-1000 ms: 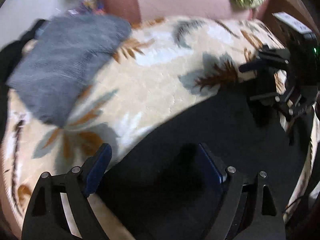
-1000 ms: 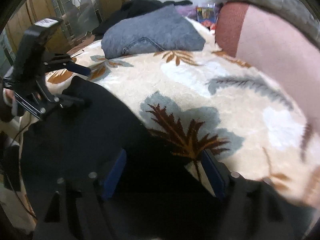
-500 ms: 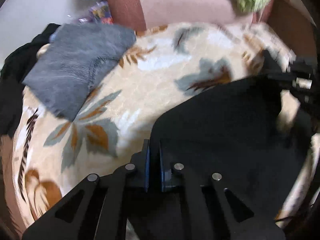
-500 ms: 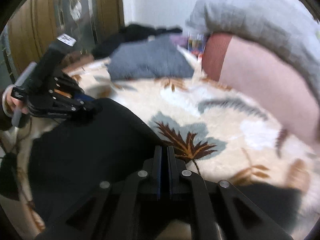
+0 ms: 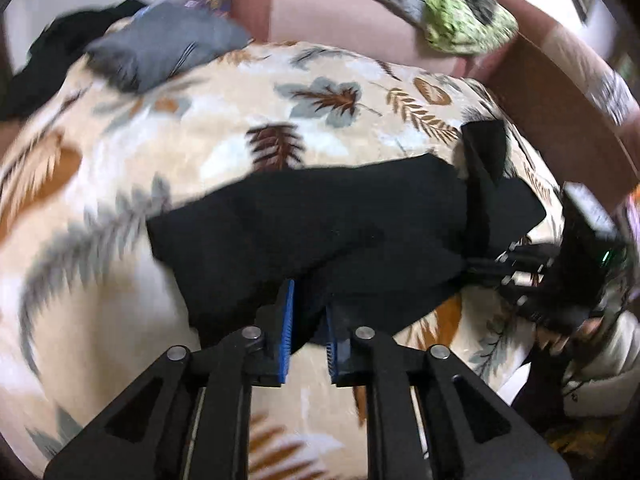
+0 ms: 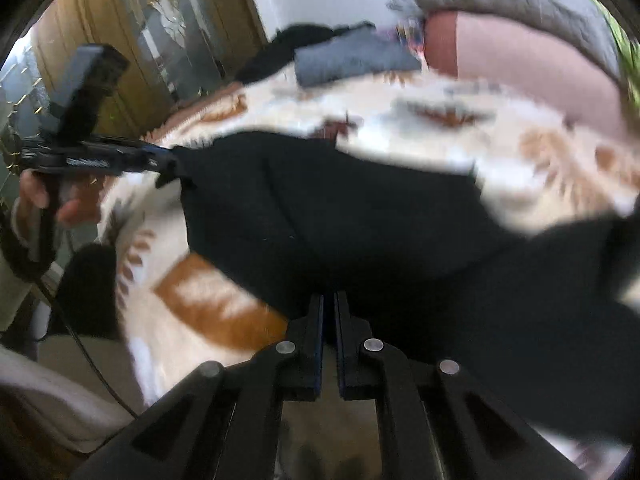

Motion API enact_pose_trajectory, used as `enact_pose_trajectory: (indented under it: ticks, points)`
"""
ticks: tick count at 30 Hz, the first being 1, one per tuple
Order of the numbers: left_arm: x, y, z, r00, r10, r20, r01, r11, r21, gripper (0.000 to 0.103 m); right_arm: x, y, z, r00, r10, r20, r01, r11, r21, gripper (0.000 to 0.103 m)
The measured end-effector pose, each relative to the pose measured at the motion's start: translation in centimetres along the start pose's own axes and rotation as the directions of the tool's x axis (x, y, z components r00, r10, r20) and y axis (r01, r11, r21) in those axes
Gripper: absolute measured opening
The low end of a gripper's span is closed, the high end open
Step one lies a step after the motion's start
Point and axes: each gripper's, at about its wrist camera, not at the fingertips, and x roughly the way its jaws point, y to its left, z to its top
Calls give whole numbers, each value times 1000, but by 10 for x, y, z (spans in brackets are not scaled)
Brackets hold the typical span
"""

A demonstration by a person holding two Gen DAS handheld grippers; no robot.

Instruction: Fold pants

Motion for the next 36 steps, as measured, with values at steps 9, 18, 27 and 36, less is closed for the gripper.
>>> enact_pose_trajectory:
  ticks: [9, 18, 27, 36]
  points:
    - [-31, -9, -1, 988, -54, 145, 71, 991, -117, 52, -63, -24, 4, 992, -35, 117, 20, 991, 130, 38]
    - [-6, -31, 6, 989, -76, 129, 91, 990, -112, 62, -109, -173, -5, 944, -322, 79, 218, 784, 582, 68]
    - [47, -68, 9, 999, -39, 34, 40, 999, -27, 62, -49, -240, 49, 916, -395, -76, 366, 741, 563, 67]
    - [64, -75, 13, 999, -32, 40, 32, 999, -18, 70, -21, -261, 70, 875, -462, -147, 472, 744, 473, 3]
